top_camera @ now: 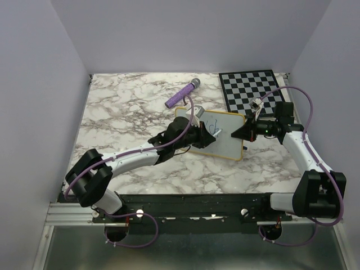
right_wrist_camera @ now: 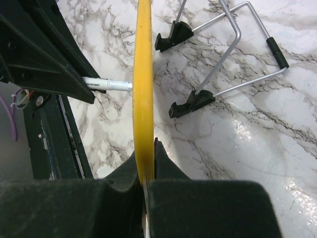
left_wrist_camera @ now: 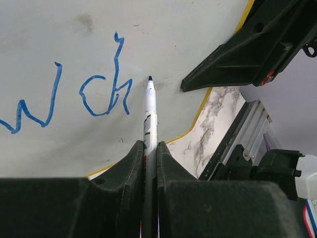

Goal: Write a sentence on the whiteboard

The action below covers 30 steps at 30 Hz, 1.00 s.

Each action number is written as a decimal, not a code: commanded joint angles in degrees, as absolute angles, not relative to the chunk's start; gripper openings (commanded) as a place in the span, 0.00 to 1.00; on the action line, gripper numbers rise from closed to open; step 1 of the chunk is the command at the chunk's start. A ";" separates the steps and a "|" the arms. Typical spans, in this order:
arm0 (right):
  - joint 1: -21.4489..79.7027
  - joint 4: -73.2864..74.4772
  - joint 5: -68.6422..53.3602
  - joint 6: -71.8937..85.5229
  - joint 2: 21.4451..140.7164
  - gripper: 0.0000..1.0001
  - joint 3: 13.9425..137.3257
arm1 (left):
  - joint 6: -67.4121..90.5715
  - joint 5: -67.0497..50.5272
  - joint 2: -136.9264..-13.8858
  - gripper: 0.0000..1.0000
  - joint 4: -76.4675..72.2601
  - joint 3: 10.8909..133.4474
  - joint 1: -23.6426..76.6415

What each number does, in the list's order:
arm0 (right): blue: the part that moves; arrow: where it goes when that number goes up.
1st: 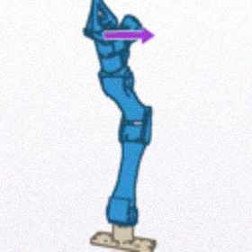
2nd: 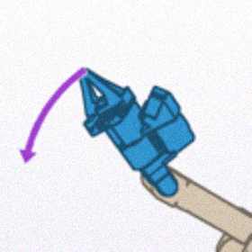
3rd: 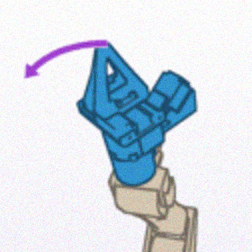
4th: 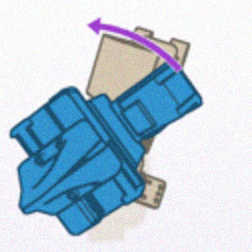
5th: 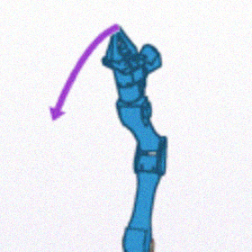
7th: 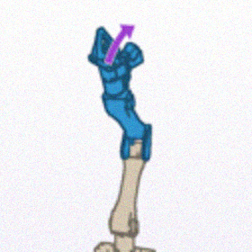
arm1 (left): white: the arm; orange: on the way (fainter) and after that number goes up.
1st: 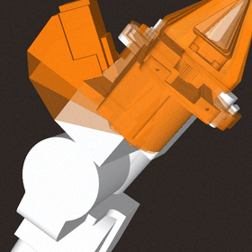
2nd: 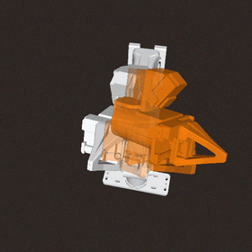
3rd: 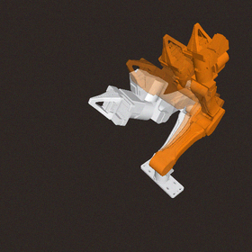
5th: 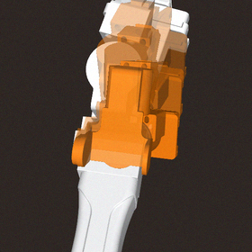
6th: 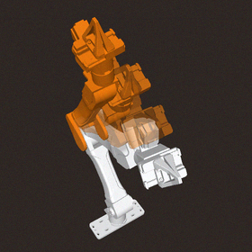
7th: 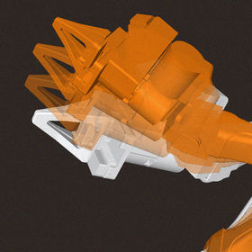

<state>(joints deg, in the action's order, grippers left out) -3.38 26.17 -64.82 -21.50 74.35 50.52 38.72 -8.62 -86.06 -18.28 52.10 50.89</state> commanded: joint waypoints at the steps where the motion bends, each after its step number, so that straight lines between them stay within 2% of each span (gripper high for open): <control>1: -3.16 25.75 -65.92 -22.76 73.74 0.01 50.54 | 37.44 -9.76 -86.75 0.00 -16.88 53.88 51.59; 30: -3.16 25.84 -66.01 -22.68 73.65 0.01 50.63 | 37.26 -6.15 -87.28 0.00 -12.57 55.55 51.33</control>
<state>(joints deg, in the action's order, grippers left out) -3.38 26.17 -64.79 -21.50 74.35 50.52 37.89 -8.56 -87.46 -13.80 54.87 51.51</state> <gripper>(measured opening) 0.068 0.193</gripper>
